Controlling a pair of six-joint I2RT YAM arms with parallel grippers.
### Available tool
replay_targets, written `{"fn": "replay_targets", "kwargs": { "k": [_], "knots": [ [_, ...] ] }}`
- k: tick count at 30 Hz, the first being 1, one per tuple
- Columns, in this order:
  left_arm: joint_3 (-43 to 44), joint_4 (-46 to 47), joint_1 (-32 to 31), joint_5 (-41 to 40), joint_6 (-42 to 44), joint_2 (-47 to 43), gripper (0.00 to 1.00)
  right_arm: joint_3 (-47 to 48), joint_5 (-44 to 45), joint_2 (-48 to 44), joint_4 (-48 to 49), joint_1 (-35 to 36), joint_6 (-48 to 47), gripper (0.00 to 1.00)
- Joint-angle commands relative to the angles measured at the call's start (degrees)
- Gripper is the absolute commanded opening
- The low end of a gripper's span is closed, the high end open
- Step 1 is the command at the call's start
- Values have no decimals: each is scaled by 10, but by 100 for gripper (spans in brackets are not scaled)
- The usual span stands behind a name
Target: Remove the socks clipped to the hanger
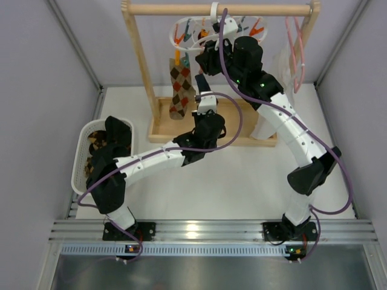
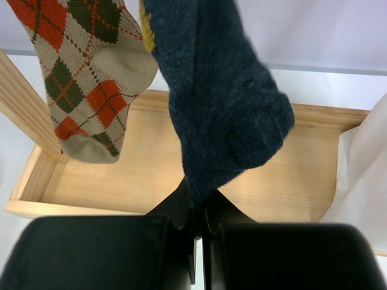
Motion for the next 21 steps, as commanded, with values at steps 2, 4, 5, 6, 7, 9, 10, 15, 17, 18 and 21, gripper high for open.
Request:
{"fn": "replay_targets", "kwargs": {
  "k": [2,4,5,6,7,9,10,15,17,18,21],
  "knots": [
    [-18,15,11,6,-15,-39,0,4,2,0,53,6,12,10],
    [-33,14,12,6,-17,-53,0,2,-4,-1,54,7,19,20],
    [-41,14,12,7,-18,-61,0,-3,-8,-1,54,7,19,24],
    [-52,14,12,10,-24,-79,0,-7,-13,-8,56,7,22,38],
    [-74,13,12,11,-27,-91,0,-21,-17,-13,58,7,23,41],
    [-104,13,12,15,-39,-116,0,-40,-26,-33,65,7,29,47],
    [-136,12,12,19,-43,-147,0,-66,-29,-42,73,7,30,57],
    [-219,-33,19,27,-75,-248,0,-154,-45,-130,87,7,37,80],
    [-244,-96,28,24,-93,-294,0,-207,-50,-164,93,6,38,84],
    [-251,-115,33,28,-110,-309,0,-224,-61,-194,94,6,41,88],
    [-270,-181,79,63,-145,-370,0,-291,-78,-262,94,6,57,94]
  ]
}}
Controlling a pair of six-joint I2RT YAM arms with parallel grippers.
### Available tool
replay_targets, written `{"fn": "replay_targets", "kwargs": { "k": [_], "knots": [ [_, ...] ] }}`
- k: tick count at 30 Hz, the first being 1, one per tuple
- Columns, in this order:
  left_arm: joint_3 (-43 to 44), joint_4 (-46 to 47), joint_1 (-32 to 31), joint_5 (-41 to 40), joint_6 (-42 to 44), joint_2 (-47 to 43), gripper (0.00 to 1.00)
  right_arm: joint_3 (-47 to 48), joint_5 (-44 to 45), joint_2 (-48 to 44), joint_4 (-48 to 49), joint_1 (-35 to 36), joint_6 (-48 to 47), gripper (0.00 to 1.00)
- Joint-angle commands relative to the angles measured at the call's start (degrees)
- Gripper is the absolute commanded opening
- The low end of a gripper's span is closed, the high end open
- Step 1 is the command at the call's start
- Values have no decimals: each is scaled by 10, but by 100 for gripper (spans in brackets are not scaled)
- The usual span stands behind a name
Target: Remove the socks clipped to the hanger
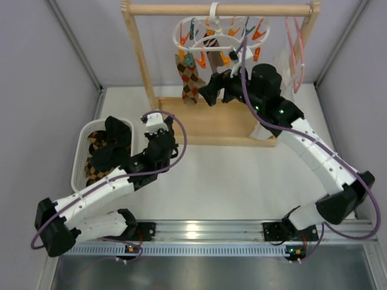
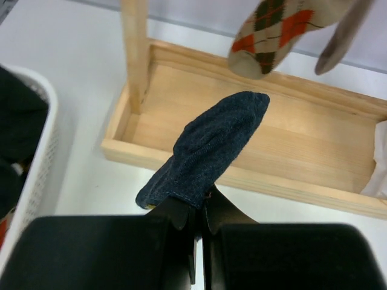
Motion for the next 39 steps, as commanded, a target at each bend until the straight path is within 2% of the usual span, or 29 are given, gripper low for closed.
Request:
{"fn": "replay_targets", "kwargs": {
  "k": [1,4,5,7,8,9,14,15,16,19,22,26,30,34,38,39],
  "knots": [
    [-17,-96,51,53,-62,-61,0,-67,-37,-107,51,6,23,96],
    [-16,-150,151,122,-86,-98,0,-159,-56,-190,66,6,43,99],
    [-15,-157,209,162,-89,-105,0,-185,-57,-236,73,6,48,99],
    [-8,-177,262,196,-95,-115,0,-261,-57,-281,89,6,63,99],
    [-4,-180,317,238,-96,-116,0,-285,-56,-326,94,6,68,99],
    [0,-184,344,259,-95,-113,0,-307,-55,-347,96,6,77,99],
    [37,-184,514,375,-103,-36,0,-423,-32,-473,81,6,97,99],
    [46,-183,542,427,-103,-19,0,-433,-28,-489,76,6,96,99],
    [63,-183,585,447,-106,21,0,-451,-26,-503,66,6,97,99],
    [89,-183,647,477,-127,74,0,-467,-27,-547,45,6,85,99],
    [112,-183,660,407,-158,128,0,-482,-33,-582,29,6,82,100],
    [117,-183,661,354,-187,198,0,-505,-40,-623,15,6,77,99],
    [73,-181,661,307,-219,256,0,-521,-40,-643,2,6,72,99],
    [48,-180,661,273,-241,272,0,-530,-39,-660,-17,6,68,99],
    [57,-180,661,288,-228,248,15,-525,-32,-672,-36,6,63,99],
    [60,-180,661,292,-225,238,25,-521,-32,-674,-39,6,63,100]
  ]
}}
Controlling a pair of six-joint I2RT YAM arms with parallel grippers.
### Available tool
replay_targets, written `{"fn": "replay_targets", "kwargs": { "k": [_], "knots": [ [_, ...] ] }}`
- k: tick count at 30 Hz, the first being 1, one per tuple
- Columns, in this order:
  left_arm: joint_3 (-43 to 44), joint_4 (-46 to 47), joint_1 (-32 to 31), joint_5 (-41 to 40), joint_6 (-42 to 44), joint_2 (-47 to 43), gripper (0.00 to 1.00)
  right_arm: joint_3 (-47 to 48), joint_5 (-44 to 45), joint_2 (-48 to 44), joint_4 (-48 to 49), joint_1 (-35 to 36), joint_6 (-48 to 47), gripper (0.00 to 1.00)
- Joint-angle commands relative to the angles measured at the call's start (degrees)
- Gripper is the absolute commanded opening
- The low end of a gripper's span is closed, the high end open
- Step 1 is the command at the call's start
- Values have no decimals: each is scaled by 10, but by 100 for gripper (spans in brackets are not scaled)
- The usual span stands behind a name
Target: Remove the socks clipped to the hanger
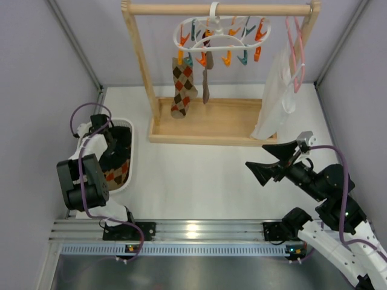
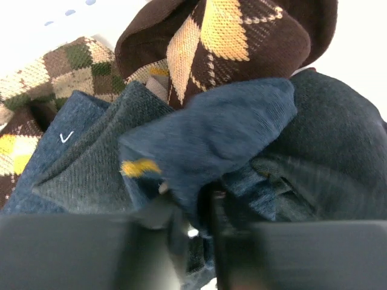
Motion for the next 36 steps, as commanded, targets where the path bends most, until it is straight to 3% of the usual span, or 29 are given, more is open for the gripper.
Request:
{"fn": "replay_targets", "kwargs": {
  "k": [1,2,3,6,9,10,11,14,17,20,21,24,28,36],
  "knots": [
    [19,0,0,-7,4,-54,29,12,2,-13,-15,4,-9,100],
    [23,-1,1,2,10,-66,36,13,2,-14,-16,4,-7,100],
    [25,-1,1,10,18,-77,53,12,2,-18,-17,4,-6,99],
    [28,-2,-3,21,46,-128,78,11,0,-23,-23,5,-5,100],
    [6,-3,-5,31,59,-197,86,8,3,-28,-33,4,-4,100],
    [2,-3,-5,42,66,-216,95,7,5,-30,-35,4,-3,100],
    [-4,-3,-5,52,71,-245,98,10,7,-32,-40,4,-3,99],
    [-9,-3,-12,103,88,-288,98,17,11,-39,-49,5,-5,100],
    [-15,4,-61,142,93,-338,98,21,13,-51,-55,4,-3,99],
    [-8,41,-198,125,136,-342,98,13,16,-69,-48,5,6,99],
    [-5,75,-278,119,148,-327,98,11,16,-79,-42,4,11,99],
    [-2,125,-390,115,207,-284,98,-1,16,-88,-36,4,17,100],
    [24,211,-410,185,257,-178,98,-2,11,-91,-48,4,17,100],
    [65,384,-389,257,374,-63,98,-3,2,-83,-50,4,5,99]
  ]
}}
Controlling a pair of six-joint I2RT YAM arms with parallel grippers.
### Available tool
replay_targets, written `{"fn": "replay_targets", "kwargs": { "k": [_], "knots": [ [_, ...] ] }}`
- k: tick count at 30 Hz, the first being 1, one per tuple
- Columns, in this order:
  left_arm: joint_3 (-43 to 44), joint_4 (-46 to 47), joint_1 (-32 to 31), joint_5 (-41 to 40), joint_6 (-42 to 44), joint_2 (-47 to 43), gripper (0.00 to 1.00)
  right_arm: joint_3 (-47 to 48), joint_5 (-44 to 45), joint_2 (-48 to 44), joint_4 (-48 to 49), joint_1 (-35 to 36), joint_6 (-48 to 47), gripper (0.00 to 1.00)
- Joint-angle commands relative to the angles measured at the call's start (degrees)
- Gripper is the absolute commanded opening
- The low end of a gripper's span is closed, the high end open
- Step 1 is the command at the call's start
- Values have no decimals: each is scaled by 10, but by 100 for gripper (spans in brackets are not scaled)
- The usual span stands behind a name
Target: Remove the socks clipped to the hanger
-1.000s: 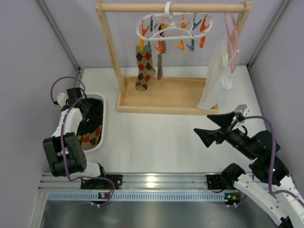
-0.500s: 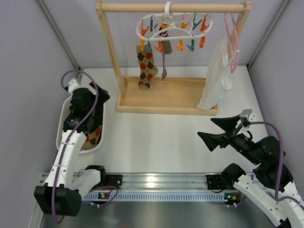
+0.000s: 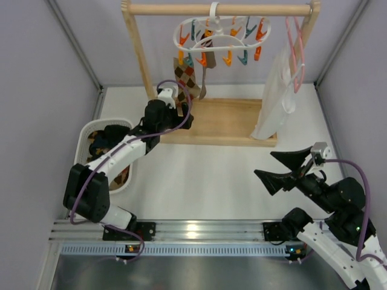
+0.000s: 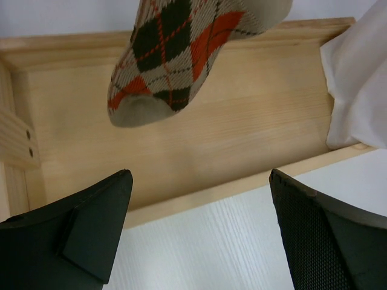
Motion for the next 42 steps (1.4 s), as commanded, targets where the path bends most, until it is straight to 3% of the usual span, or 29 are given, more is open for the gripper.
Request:
{"fn": "replay_targets", "kwargs": {
  "k": [1,6,12,20,22,26,28,34,42],
  "knots": [
    [26,170,22,64,71,22,98,-4,-12,6,6,4,-5,100],
    [34,254,87,126,62,76,98,-13,-27,13,17,4,-8,99],
    [87,268,92,246,161,135,98,-25,-33,24,35,5,-12,99],
    [124,279,93,257,176,165,96,-26,-43,49,49,4,-18,99],
    [131,279,92,260,163,171,83,-30,-48,55,56,4,-16,99],
    [118,303,89,253,125,172,12,-40,-48,58,71,4,-12,99],
    [107,316,88,246,113,167,1,-38,-49,61,72,5,-9,99],
    [52,316,57,162,73,104,0,-29,-48,52,76,5,3,99],
    [-43,305,-80,-101,35,-13,0,-10,-30,51,91,4,35,99]
  ]
}}
